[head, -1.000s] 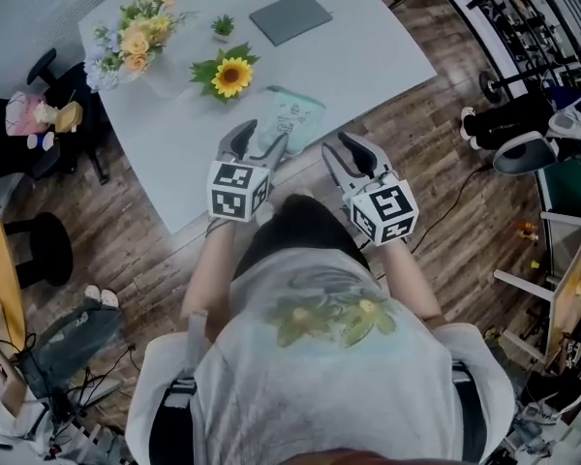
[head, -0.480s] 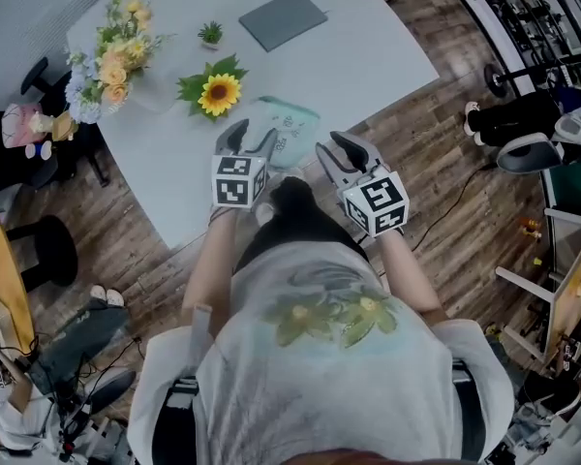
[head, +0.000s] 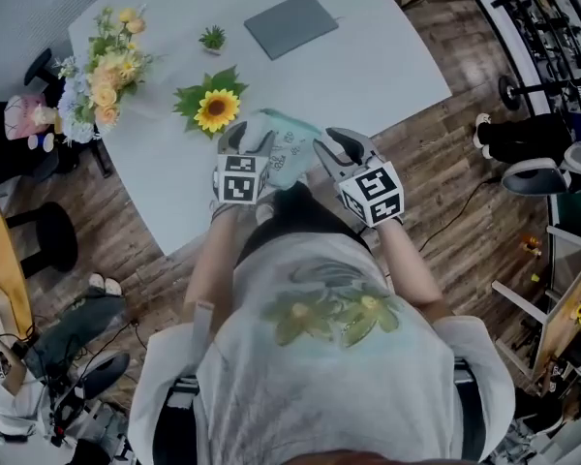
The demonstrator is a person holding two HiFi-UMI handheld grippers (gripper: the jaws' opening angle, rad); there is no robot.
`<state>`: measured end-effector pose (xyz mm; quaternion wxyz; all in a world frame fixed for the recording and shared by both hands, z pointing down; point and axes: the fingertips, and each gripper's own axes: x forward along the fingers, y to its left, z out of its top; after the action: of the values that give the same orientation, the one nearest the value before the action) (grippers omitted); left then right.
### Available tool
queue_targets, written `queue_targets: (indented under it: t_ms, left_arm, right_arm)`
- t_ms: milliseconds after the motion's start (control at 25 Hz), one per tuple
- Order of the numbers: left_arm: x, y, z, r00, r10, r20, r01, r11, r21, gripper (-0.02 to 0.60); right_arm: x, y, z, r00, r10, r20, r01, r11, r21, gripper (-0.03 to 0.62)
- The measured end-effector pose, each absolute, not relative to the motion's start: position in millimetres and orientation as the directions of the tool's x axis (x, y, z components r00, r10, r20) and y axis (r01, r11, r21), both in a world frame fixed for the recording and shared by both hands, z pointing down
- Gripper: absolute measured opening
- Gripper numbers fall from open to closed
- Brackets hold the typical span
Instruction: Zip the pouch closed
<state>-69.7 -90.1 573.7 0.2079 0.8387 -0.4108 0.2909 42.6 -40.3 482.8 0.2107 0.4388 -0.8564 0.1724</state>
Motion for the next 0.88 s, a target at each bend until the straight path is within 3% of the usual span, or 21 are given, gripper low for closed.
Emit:
queue_targets:
  t_ms: [880]
  left_arm:
    - [-53,-129,630,0.462,-0.481,0.745,-0.788,-0.607,0.096,0.247]
  right_arm:
    - [30,-123,556,-0.629,-0.441,0.64,-0.603,0.797,-0.044,0.132]
